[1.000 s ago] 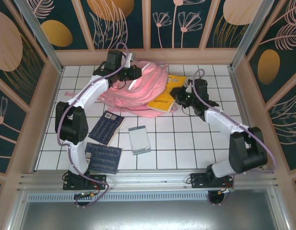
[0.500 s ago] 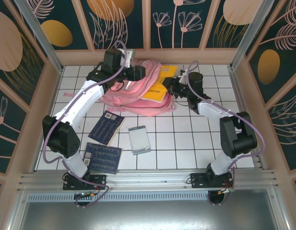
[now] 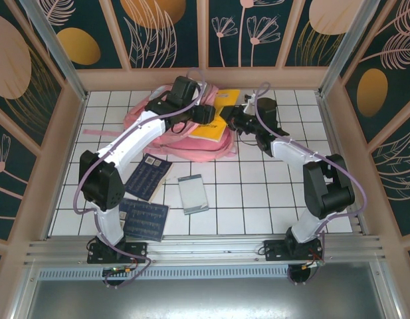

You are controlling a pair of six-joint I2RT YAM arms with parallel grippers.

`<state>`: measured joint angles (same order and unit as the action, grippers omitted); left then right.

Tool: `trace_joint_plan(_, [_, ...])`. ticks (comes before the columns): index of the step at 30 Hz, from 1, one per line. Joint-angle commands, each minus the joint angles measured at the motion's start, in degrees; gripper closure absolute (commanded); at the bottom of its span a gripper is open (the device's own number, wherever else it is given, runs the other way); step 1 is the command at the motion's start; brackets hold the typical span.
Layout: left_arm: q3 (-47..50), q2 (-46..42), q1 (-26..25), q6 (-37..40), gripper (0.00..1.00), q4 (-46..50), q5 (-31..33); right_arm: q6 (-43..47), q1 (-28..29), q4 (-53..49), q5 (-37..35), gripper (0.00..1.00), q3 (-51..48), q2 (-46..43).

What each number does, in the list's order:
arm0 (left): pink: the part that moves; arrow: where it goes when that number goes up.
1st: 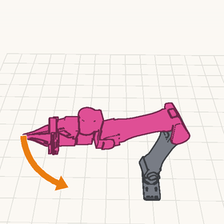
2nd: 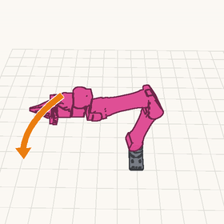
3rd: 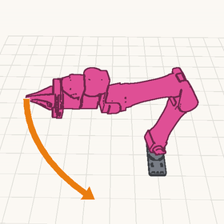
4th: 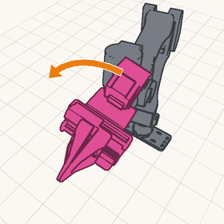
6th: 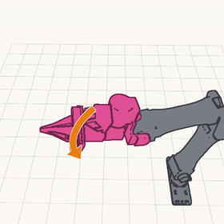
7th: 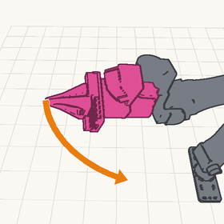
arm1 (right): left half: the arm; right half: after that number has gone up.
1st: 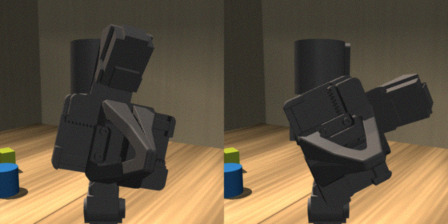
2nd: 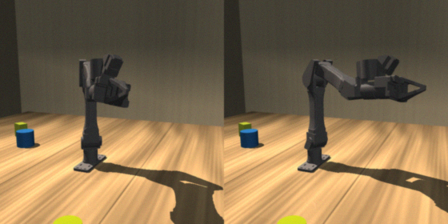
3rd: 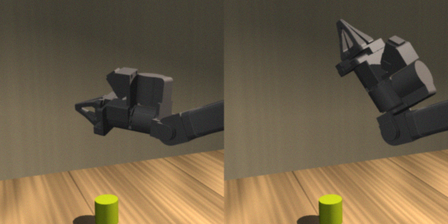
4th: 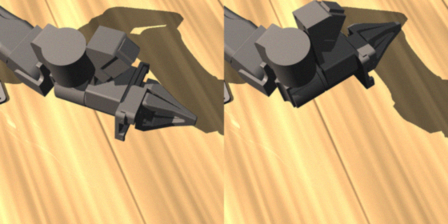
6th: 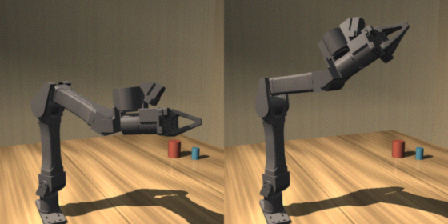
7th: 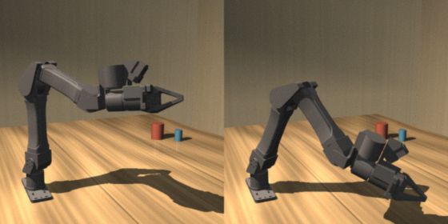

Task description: Pack the student bag

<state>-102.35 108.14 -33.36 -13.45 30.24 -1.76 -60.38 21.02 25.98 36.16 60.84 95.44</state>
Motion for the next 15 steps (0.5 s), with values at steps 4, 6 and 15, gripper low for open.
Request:
trace_joint_plan(4, [-4.0,3.6,0.5,1.0,0.41,0.3,13.2,0.4,2.0,10.2,5.1,1.00,3.4,-1.6])
trace_joint_plan(6, [-5.3,5.0,0.5,1.0,0.55,0.5,14.0,0.0,2.3,10.6,5.1,1.00,3.1,-1.7])
trace_joint_plan(15, [-7.7,3.0,0.6,2.0,1.00,-2.7,11.4,4.1,2.6,5.0,-1.4,1.00,-1.1,-5.7])
